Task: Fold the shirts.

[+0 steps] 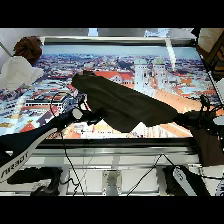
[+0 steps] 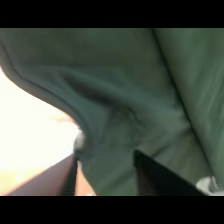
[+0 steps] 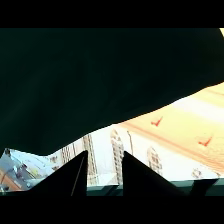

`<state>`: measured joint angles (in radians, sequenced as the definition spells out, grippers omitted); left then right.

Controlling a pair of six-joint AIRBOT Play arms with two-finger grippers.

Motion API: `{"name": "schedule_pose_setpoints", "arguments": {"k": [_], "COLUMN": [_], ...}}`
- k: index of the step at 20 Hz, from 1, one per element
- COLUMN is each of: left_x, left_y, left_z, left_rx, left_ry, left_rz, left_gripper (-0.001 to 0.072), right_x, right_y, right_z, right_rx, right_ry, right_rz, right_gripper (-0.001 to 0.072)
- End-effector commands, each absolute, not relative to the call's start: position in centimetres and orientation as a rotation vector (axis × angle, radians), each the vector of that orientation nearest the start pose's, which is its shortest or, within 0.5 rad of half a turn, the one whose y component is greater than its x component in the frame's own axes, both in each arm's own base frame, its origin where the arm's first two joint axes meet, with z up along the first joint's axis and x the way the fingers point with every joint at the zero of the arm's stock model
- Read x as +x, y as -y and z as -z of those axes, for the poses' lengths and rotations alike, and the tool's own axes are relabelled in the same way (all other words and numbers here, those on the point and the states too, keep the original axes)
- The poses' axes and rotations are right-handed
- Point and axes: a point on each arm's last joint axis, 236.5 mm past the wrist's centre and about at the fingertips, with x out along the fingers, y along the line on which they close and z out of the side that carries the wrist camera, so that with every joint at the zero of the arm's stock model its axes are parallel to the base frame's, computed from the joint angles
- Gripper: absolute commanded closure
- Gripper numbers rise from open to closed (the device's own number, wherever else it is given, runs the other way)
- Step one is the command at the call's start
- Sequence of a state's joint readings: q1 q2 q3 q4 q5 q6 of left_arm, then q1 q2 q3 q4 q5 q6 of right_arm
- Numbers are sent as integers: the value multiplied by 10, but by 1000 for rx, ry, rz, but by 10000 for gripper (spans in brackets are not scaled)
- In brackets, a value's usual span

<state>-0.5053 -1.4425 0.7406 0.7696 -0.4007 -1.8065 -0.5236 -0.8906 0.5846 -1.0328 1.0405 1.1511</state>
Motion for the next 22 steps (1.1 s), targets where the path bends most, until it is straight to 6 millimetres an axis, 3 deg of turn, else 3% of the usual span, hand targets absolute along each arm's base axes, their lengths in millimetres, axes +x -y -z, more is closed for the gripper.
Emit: {"name": "schedule_pose_setpoints", "arguments": {"k": [1,3,4,10,11,12,17,22], "left_x": [343,342,342,340,340,342,337,332], "left_y": [258,258,258,258,258,257,253,247], "left_z": [111,111,111,111,109,104,57,75], "left_rx": [-780,-780,-780,-777,-762,-756,-655,-631], "left_ry": [-1216,-1217,-1217,-1229,-1225,-1217,-1164,-1209], "left_rz": [143,144,144,148,161,175,308,266], "left_gripper": [453,587,697,692,535,325,303,303], "right_x": [277,278,279,279,279,279,279,275], "right_y": [39,38,37,36,36,36,36,30], "right_z": [32,31,30,30,30,30,30,30], "right_rx": [494,502,506,508,509,509,512,522], "right_ry": [-1121,-1116,-1113,-1112,-1113,-1113,-1113,-1135], "right_rz": [-16,-19,-20,-21,-22,-22,-23,-42], "right_gripper": [445,446,446,446,446,446,446,446]}}
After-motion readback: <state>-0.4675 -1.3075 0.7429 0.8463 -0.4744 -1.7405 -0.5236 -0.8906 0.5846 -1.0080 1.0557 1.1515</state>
